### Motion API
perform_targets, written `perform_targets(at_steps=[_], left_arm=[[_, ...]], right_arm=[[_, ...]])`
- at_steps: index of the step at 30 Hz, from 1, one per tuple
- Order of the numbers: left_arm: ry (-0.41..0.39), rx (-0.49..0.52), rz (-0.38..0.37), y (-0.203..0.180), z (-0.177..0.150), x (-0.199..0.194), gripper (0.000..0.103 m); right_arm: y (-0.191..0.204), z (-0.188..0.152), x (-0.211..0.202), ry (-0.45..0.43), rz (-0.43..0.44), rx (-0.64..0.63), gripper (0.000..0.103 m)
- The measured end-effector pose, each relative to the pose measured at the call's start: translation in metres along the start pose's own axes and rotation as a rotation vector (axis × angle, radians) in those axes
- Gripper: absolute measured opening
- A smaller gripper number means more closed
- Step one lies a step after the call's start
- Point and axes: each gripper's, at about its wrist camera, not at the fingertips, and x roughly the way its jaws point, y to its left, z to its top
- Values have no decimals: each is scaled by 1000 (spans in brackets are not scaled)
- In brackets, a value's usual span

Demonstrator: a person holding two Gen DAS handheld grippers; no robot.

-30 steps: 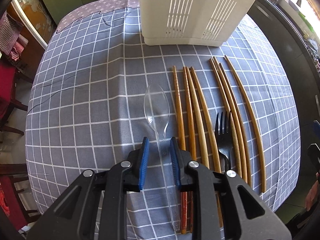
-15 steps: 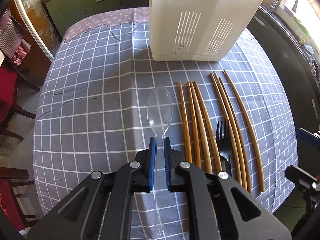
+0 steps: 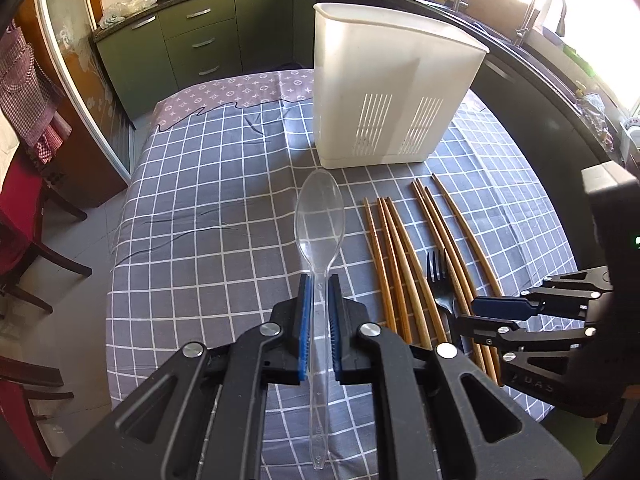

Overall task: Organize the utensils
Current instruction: 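Lift the spoon with the left gripper while the right gripper grasps the black fork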

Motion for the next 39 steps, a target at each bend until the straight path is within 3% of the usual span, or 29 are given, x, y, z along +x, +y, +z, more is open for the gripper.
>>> perform_targets(at_steps=[9,16,20,25,28,34,39], left_arm=[[-11,12,-32,7,-6,-2,9],[-31,20,-50,6,-5,-8,9],[-53,23,-58,5,-3,-17,9],[-110,17,-88,4,6,-45,9],[-181,14,-119,2,21,-71,9],[-390,-7,-160,-8,78,-118,9],[-594,-34,-187,-20,130,-132,9]], right_arm=[[8,1,18,46,-67,15,15],[25,4,26,17,-147,-15,13],[22,-1,23,-21,-109,0,10],[10,-17,-18,-163,40,34,10],[-1,-28,-52,-304,130,56,10],[-16,-56,-111,-592,207,74,10],[-32,-66,-125,-664,238,88,10]])
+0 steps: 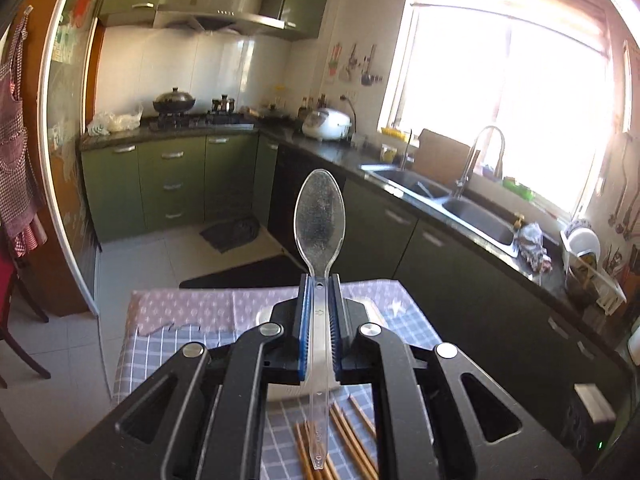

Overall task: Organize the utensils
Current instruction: 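Lift the spoon with the left gripper while the right gripper grasps the black fork, then lower the spoon into the white holder and open the left gripper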

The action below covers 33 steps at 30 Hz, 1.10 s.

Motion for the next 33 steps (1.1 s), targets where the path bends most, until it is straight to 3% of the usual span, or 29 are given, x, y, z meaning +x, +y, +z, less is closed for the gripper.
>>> perform_targets(at_steps=[4,10,16,20,23,27,33], left_arm=[[-107,-4,-5,-7,18,28,9],[-165,27,52,-11,17,78,9],[-174,45,111,-3,-3,107,9],[-127,48,121,7,-20,119,9],[-95,60,119,10,-33,122,10],[-71,57,91,11,-38,121,28],[-107,39,53,13,-36,86,28]], right_arm=[[-14,-2,-11,-28,8,24,10],[-31,1,-26,-83,-2,42,10],[-37,7,-26,-96,1,46,10],[-34,14,-19,-93,7,40,10],[-28,21,-20,-103,8,24,10],[-14,35,-25,-126,-3,-15,10],[9,79,-22,-211,-40,-91,10]])
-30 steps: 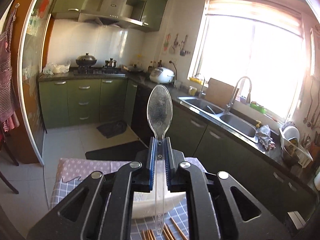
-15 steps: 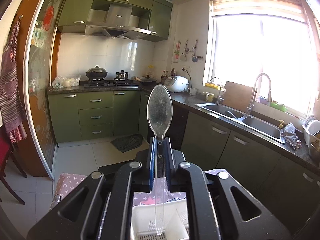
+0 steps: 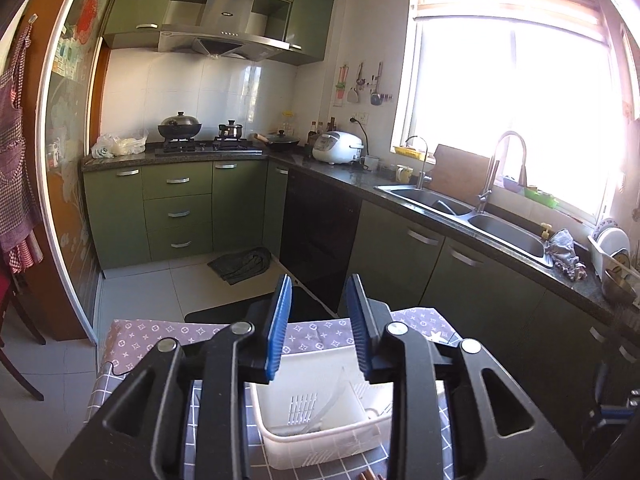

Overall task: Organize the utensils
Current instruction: 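Carry the fork over the holder, lower it in, open the right gripper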

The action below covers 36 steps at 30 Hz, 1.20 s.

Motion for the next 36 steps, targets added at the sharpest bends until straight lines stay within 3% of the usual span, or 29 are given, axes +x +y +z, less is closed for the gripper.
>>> perform_targets(at_steps=[5,9,16,23,29,33,36], left_arm=[[-27,-32,-12,8,6,-50,31],[-42,-18,-4,14,-1,-93,31],[-70,54,19,15,-16,-145,33],[-8,35,-20,17,-22,-141,33],[123,15,-23,16,-33,-118,33],[216,9,-17,15,-42,-110,33],[265,23,-2,16,-49,-110,33]], right_arm=[[15,51,29,-105,-63,-66,10],[22,78,66,-203,-183,-132,10],[3,78,146,-171,-276,-147,10],[-5,49,140,-148,-270,-133,10],[-2,21,133,-82,-281,-191,11],[1,17,127,-77,-279,-197,27],[3,19,114,-84,-279,-191,29]])
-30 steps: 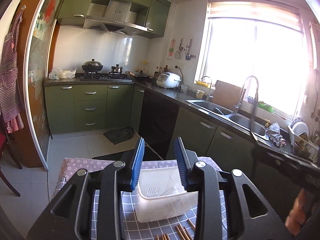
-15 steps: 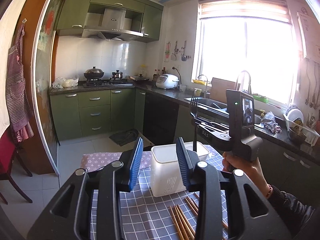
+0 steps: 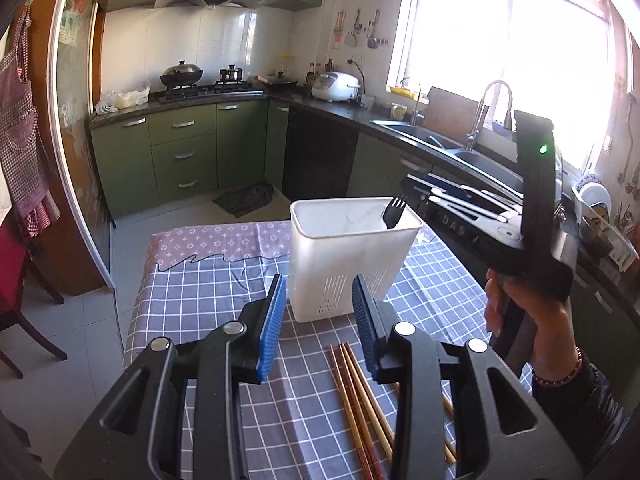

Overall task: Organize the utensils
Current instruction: 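Carry the fork over the holder, lower it in, open the right gripper, then grasp a wooden chopstick with the left gripper while the right gripper approaches the chopsticks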

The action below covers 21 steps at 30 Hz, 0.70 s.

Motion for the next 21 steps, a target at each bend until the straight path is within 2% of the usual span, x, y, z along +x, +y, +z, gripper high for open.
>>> perform_targets(at_steps=[5,7,12,15,16,18,21], left_arm=[[104,9,-6,-5,-8,6,33],[165,9,-11,-9,-13,14,33],[396,-16,-47,-16,-34,59,33],[513,-41,-62,-20,-52,90,32],[544,-49,-66,-21,-56,100,26],[593,-53,-55,-23,-63,118,21],[632,-55,-35,-26,-68,140,20]], right_arm=[[-13,5,-45,-15,38,50,30],[-21,3,-65,2,57,63,35],[-41,-23,-88,145,92,65,37],[-51,-46,-91,230,72,42,37],[-54,-55,-91,250,66,38,37],[-60,-71,-89,293,69,38,37],[-69,-92,-82,345,77,50,37]])
